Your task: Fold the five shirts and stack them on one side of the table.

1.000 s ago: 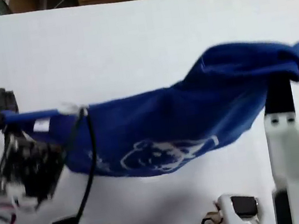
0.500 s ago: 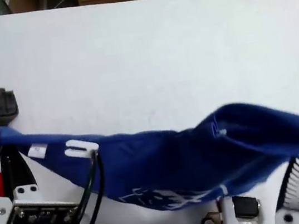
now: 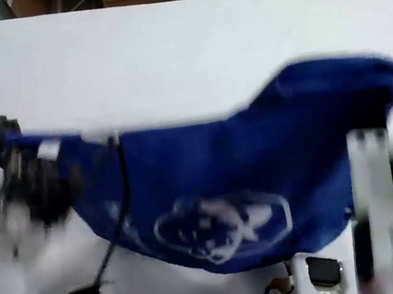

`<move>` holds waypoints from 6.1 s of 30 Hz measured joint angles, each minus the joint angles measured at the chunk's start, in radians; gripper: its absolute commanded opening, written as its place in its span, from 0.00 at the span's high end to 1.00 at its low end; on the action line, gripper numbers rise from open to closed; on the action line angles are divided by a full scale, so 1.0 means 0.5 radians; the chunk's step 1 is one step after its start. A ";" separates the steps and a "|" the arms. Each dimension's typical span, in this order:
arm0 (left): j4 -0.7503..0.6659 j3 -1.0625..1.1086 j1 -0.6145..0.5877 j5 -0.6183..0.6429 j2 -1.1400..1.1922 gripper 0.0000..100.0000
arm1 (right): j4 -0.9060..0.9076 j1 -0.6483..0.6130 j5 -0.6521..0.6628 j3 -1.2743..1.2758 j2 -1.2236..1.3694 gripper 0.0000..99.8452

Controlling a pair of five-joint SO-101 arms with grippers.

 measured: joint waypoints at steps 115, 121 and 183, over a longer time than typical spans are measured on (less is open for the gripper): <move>-0.936 1.755 0.147 -0.080 1.663 0.97 | -0.927 0.046 0.414 2.627 0.875 0.98; -0.761 1.642 0.101 -0.080 1.663 0.97 | -0.927 0.077 0.414 2.627 0.875 0.98; -0.255 0.522 0.089 0.147 1.709 0.97 | -0.448 -0.043 -0.190 1.439 0.905 0.98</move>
